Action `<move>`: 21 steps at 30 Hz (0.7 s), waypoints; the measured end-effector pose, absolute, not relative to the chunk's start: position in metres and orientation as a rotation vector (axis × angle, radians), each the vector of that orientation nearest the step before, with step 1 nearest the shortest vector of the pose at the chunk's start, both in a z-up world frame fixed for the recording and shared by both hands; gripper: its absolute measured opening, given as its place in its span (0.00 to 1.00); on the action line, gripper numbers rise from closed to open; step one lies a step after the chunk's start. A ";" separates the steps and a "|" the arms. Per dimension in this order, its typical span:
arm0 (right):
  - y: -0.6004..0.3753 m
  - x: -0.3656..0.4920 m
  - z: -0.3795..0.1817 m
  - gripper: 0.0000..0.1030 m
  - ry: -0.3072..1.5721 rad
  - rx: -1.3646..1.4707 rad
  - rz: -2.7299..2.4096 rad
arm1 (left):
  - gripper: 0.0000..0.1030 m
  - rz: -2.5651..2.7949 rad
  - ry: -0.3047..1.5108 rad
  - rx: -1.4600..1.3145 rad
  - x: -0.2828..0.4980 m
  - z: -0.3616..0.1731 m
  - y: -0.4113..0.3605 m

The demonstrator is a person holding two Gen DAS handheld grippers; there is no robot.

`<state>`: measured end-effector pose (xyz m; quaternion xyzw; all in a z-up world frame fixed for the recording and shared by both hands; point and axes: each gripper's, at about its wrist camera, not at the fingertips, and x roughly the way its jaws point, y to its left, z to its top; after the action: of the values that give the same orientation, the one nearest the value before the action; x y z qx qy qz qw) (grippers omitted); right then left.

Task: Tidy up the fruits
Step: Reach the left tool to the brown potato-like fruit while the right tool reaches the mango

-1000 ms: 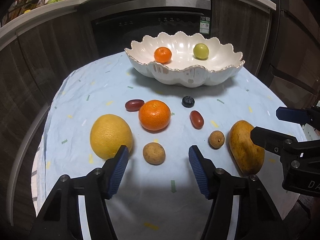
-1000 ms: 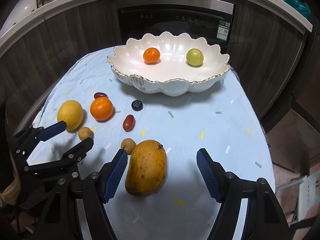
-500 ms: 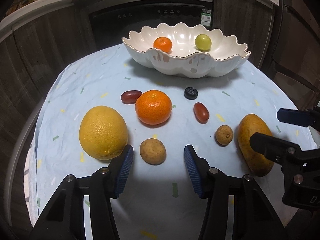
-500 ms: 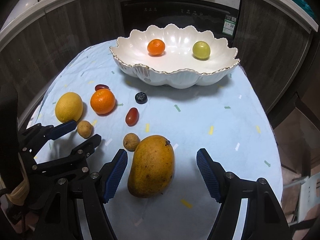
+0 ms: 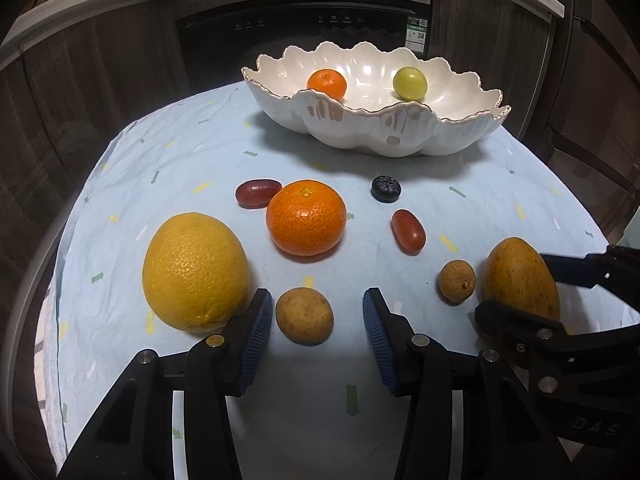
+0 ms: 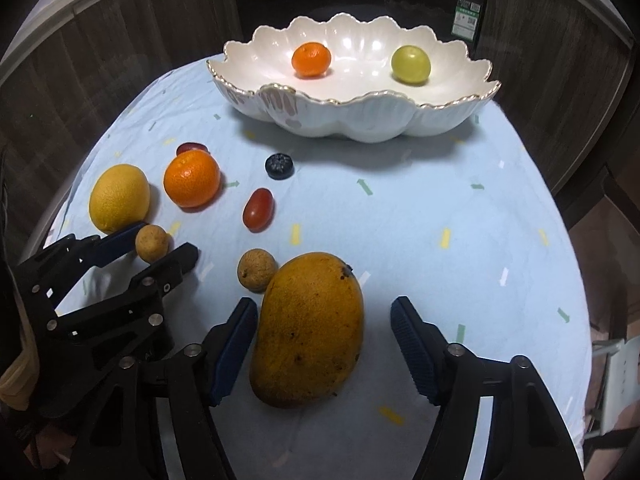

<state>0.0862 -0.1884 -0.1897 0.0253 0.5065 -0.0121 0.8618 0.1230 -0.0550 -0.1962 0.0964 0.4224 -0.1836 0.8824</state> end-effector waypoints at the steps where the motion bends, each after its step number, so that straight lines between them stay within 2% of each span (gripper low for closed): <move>1: -0.188 0.087 -0.191 0.60 1.067 0.061 -0.016 | 0.43 -0.386 0.879 0.200 0.123 -0.196 -0.055; 4: -0.184 0.087 -0.190 0.50 1.059 0.055 0.005 | 0.39 -0.389 0.873 0.210 0.122 -0.196 -0.057; 10: -0.184 0.084 -0.189 0.49 1.054 0.059 0.006 | 0.26 -0.369 0.866 0.217 0.122 -0.194 -0.056; 21: -0.188 0.078 -0.179 0.48 1.025 0.060 0.001 | 0.25 -0.381 0.857 0.231 0.112 -0.189 -0.060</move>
<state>0.0783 -0.1883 -0.1787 0.0287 0.4903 0.0007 0.8711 0.1120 -0.0602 -0.1892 0.1113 0.4120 -0.1829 0.8856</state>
